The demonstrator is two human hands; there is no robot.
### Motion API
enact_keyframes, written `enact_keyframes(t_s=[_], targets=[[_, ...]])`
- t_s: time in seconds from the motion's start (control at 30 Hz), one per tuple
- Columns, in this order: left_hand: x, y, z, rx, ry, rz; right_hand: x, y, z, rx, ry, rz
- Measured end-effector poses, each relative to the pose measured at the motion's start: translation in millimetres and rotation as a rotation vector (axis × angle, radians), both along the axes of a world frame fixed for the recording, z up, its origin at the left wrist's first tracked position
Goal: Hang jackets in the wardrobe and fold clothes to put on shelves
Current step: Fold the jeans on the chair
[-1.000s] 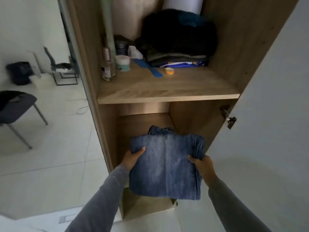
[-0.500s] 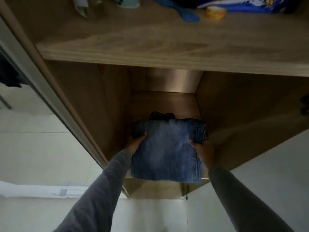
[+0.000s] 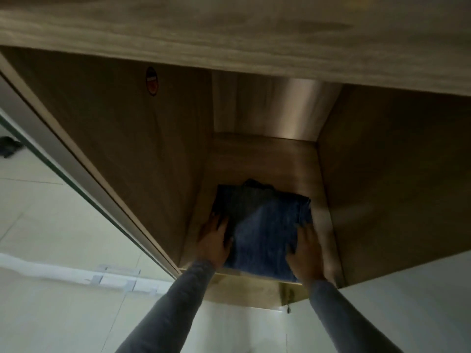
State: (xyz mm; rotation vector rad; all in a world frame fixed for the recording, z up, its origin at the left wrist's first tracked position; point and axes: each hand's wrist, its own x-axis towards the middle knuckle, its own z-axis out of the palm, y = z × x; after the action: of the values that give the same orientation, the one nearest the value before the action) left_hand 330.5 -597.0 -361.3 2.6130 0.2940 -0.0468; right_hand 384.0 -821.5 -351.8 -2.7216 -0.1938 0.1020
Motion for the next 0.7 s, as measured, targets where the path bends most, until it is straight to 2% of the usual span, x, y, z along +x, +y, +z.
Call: enact_keyframes(t_s=[0.07,0.13,0.37,0.7], targets=[[-17.2,-4.8,-16.7,0.131,0.02,-0.188,-25.8,-0.9,-7.4,-0.075,-0.021,0.213],[-27.1,-4.9,-26.7,0.182,0.064,-0.227,-38.7,-5.3,-20.1,-0.168,0.046,0.324],[-38.7,-12.2,-27.5,0.256,0.182,-0.231,-50.5,-7.8,-26.1,-0.326,0.123,0.359],[-35.3,-12.5,-52.8,0.316,0.102,-0.246,-55.0,9.6,-49.3,-0.428,0.0,0.335]])
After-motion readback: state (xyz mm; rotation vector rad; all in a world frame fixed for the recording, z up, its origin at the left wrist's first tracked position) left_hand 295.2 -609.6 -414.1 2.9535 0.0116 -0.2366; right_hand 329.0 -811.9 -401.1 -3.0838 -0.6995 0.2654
